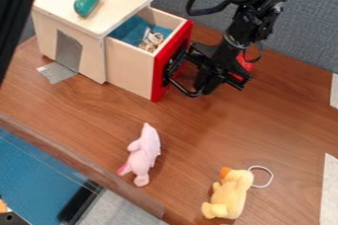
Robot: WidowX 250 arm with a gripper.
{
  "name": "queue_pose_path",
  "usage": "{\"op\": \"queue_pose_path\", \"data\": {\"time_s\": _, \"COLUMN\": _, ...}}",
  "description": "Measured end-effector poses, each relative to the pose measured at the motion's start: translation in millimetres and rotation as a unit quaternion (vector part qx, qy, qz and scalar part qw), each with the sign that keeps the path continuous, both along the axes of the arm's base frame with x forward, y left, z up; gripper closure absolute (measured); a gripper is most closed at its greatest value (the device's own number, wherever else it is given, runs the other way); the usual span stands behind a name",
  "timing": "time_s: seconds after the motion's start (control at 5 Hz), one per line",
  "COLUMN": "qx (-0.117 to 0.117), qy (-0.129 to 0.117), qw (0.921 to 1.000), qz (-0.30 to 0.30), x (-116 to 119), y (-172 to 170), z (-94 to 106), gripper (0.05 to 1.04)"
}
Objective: Close the drawer
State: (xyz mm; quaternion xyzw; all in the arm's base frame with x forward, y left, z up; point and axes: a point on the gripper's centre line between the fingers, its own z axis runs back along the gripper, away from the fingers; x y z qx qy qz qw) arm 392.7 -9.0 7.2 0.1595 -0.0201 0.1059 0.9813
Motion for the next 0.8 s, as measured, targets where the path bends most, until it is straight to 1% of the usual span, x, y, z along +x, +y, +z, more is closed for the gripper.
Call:
{"op": "queue_pose_path", "data": {"time_s": 0.2, "qx": 0.018, "qy": 0.004, "qw": 0.9998, "qz": -0.001, "x": -5, "y": 16, "z": -0.2, "gripper": 0.953}}
{"op": "queue_pose_path", "data": {"time_s": 0.4, "qx": 0.047, "qy": 0.016, "qw": 0.9988, "qz": -0.004, "x": -12, "y": 38, "z": -3.1, "gripper": 0.953}}
{"op": "queue_pose_path", "data": {"time_s": 0.6, "qx": 0.055, "qy": 0.019, "qw": 0.9983, "qz": 0.008, "x": -14, "y": 58, "z": -3.9, "gripper": 0.953}}
{"op": "queue_pose_path", "data": {"time_s": 0.8, "qx": 0.06, "qy": 0.021, "qw": 0.9979, "qz": 0.014, "x": -16, "y": 68, "z": -4.4, "gripper": 0.953}}
